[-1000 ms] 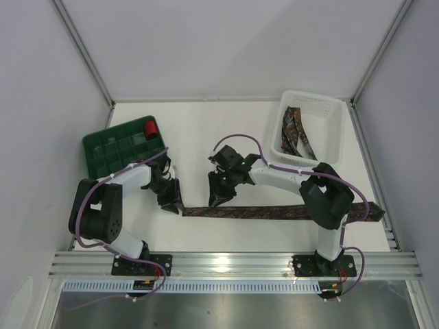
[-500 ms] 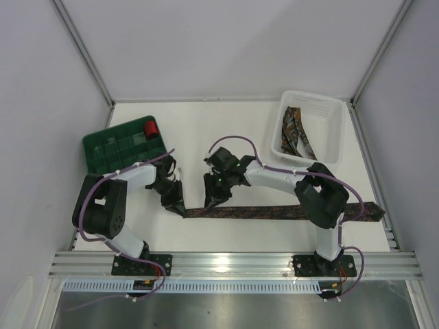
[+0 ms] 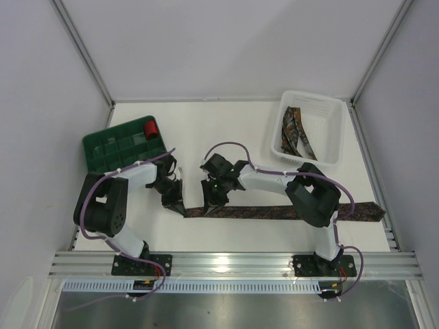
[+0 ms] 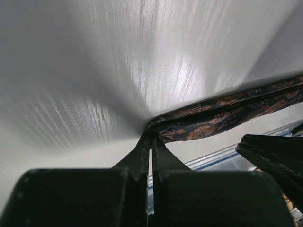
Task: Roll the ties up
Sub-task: Roll the tie
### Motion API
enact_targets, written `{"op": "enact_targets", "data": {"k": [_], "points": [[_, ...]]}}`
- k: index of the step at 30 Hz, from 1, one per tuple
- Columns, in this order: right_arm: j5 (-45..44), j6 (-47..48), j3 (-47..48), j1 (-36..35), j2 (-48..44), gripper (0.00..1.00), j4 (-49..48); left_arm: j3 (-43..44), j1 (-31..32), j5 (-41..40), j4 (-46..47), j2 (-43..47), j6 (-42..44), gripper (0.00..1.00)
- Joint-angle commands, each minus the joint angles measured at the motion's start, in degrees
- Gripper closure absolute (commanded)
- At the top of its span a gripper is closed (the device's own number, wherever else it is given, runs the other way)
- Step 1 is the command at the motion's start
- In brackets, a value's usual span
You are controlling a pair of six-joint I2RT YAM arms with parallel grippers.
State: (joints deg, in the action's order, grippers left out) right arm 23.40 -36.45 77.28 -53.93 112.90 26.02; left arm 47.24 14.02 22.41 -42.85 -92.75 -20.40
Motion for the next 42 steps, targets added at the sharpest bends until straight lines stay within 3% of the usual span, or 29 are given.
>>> {"op": "enact_targets", "data": {"k": [1, 4, 11, 15, 22, 27, 34, 38, 40, 42], "points": [[-1.1, 1.1, 1.3, -0.3, -0.6, 0.84, 0.1, 1.7, 0.4, -0.7, 1.0, -0.9, 2.0, 1.0], [-2.6, 2.3, 0.9, -0.3, -1.5, 0.82, 1.7, 2.0, 0.4, -0.5, 0.8, -1.1, 2.2, 0.99], [-17.4, 6.1, 2.4, -1.1, -2.3, 0.65, 11.9, 2.3, 0.4, -0.9, -0.2, -1.0, 2.6, 0.97], [-23.3, 6.4, 1.8, -2.6, -2.6, 0.64, 14.6, 2.2, 0.4, -0.7, -0.1, -1.1, 2.6, 0.91], [-28.2, 5.8, 3.1, -4.3, -1.3, 0.65, 15.9, 2.2, 0.4, -0.4, -0.1, -1.6, 2.7, 0.92], [-28.7, 6.0, 4.0, -4.9, 0.9, 0.71, 15.7, 2.5, 0.4, 0.2, -0.2, -1.8, 2.7, 0.94], [-29.4, 6.2, 4.6, -5.4, 2.1, 0.87, 15.2, 2.3, 0.4, 0.5, 0.1, -2.1, 2.7, 0.97], [-29.7, 6.7, 5.1, -5.4, 2.8, 0.91, 15.1, 2.1, 0.4, 0.9, 0.3, -2.2, 2.6, 0.98], [-30.3, 6.7, 5.6, -5.4, 3.1, 0.99, 15.5, 2.1, 0.4, 0.9, 0.5, -2.2, 2.7, 0.98], [-31.9, 6.6, 6.8, -5.4, 3.2, 1.0, 16.5, 2.1, 0.4, 0.9, 0.5, -2.3, 2.8, 0.98]]}}
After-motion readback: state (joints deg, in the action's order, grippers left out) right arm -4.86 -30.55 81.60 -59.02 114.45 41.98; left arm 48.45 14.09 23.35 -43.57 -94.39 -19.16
